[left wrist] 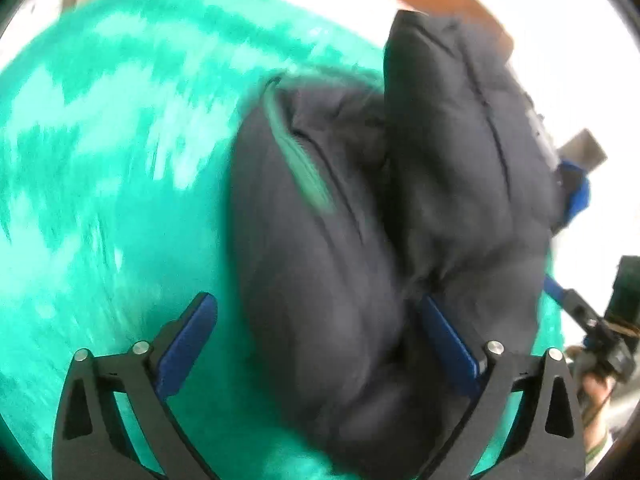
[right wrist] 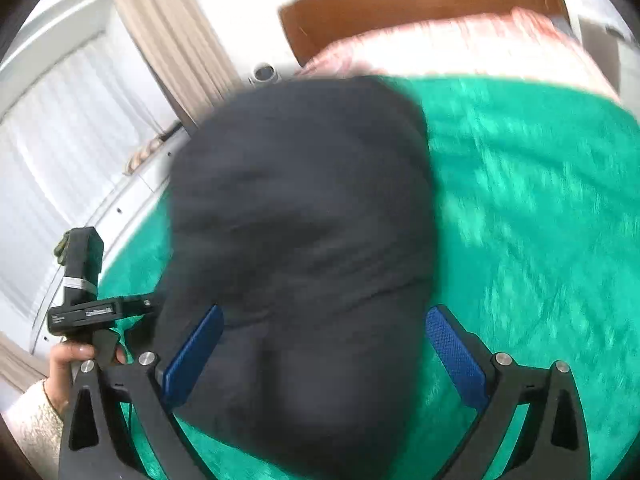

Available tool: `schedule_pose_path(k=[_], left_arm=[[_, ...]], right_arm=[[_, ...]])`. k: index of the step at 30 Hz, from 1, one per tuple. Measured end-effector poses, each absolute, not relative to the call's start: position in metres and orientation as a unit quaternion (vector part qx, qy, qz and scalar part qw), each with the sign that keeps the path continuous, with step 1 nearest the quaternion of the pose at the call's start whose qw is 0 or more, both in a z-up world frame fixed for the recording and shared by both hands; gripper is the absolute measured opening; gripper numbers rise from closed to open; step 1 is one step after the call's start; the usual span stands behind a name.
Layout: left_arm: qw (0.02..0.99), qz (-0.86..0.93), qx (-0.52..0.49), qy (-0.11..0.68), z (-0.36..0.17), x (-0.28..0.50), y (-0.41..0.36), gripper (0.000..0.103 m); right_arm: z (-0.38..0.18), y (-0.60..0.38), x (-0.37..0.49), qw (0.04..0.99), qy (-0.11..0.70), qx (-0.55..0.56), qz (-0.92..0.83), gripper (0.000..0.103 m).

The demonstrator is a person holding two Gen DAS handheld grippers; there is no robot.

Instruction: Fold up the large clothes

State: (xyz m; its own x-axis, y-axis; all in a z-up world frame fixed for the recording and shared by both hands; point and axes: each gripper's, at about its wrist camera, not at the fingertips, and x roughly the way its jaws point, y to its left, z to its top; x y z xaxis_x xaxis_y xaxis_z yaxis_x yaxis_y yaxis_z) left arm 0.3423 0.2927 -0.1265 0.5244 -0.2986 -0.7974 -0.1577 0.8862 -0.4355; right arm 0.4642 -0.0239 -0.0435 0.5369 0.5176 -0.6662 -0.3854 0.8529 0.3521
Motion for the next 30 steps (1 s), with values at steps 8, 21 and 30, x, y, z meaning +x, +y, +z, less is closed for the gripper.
schedule_pose_path(k=[8,21,30], left_arm=[[0.894,-0.031,-0.141,0.425,-0.089,0.28,0.254,0.098],[0.943,0.171,0.113,0.264,-0.032,0.114,0.184,0.103],[0.942,0.14,0.059,0.299,-0.048,0.08,0.15,0.103]], right_arm=[[-0.033,-0.045,0.387,0.908,0.337,0.044,0.247,0.1],[-0.041,-0.079,0.206,0.967,0.241,-0.067,0.054,0.103],[-0.057,-0.096,0.159,0.957,0.278,-0.034,0.075,0.103]])
